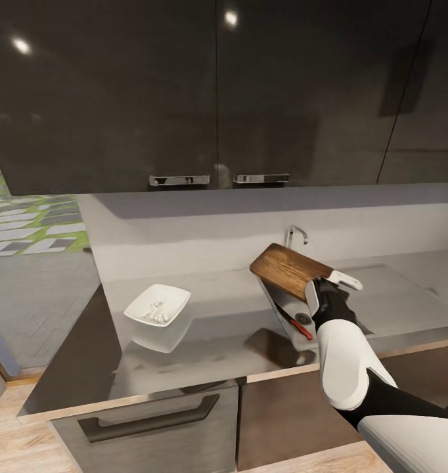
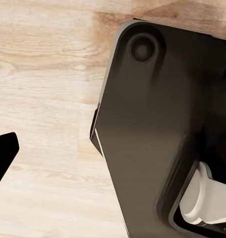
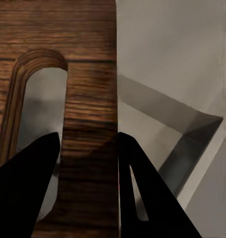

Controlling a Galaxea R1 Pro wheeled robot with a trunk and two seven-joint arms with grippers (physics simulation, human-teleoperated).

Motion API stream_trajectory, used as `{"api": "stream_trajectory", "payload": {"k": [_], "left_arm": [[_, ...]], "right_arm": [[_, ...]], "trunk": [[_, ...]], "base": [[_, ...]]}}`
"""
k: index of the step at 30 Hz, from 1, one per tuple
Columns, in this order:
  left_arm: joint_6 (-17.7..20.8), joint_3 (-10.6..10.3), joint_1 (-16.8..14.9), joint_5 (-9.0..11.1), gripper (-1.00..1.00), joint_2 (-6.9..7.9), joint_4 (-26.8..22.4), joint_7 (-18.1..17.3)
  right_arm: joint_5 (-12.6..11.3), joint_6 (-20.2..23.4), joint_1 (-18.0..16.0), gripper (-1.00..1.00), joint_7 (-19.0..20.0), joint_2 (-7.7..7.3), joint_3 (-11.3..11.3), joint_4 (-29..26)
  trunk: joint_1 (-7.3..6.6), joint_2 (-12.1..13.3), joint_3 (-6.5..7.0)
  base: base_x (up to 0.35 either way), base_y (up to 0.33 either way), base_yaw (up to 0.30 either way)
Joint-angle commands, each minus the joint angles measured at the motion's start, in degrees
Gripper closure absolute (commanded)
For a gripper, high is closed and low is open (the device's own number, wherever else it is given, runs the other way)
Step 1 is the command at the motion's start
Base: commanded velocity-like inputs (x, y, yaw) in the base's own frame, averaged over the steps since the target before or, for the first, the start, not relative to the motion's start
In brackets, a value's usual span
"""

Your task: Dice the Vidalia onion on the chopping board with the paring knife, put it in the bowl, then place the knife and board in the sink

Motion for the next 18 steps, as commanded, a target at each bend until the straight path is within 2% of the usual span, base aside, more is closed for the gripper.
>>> {"api": "stream_trajectory", "payload": {"k": [1, 8, 13, 15, 18], "left_arm": [[-0.3, -0.5, -0.1, 0.4, -1.00, -0.03, 0.2, 0.1], [-0.3, -0.5, -0.1, 0.4, -1.00, -0.09, 0.1, 0.1], [-0.3, -0.4, -0.1, 0.4, -1.00, -0.11, 0.1, 0.1], [-0.3, -0.4, -0.1, 0.4, -1.00, -0.28, 0.0, 0.1], [-0.2, -0.3, 0.0, 0.9, -1.00, -0.49, -0.1, 0.2]], "right_arm": [[0.2, -0.1, -0.1, 1.00, -0.6, 0.07, -0.3, 0.1], [0.3, -2.0, 0.0, 1.00, -3.5, 0.07, -0.5, 5.6], [0.2, -6.5, 0.0, 1.00, -6.2, 0.07, -1.0, 11.7], [0.1, -8.0, 0.0, 1.00, -7.4, 0.07, -2.2, 13.3], [0.0, -8.8, 0.0, 1.00, -9.2, -1.15, -6.5, 14.2]], "trunk": [[0.03, -0.1, -0.09], [0.03, -0.1, -0.09], [0.03, -0.1, -0.09], [0.03, -0.1, -0.09], [0.03, -0.1, -0.09]], "base": [[0.000, 0.000, 0.000], [0.000, 0.000, 0.000], [0.000, 0.000, 0.000], [0.000, 0.000, 0.000], [0.000, 0.000, 0.000]]}}
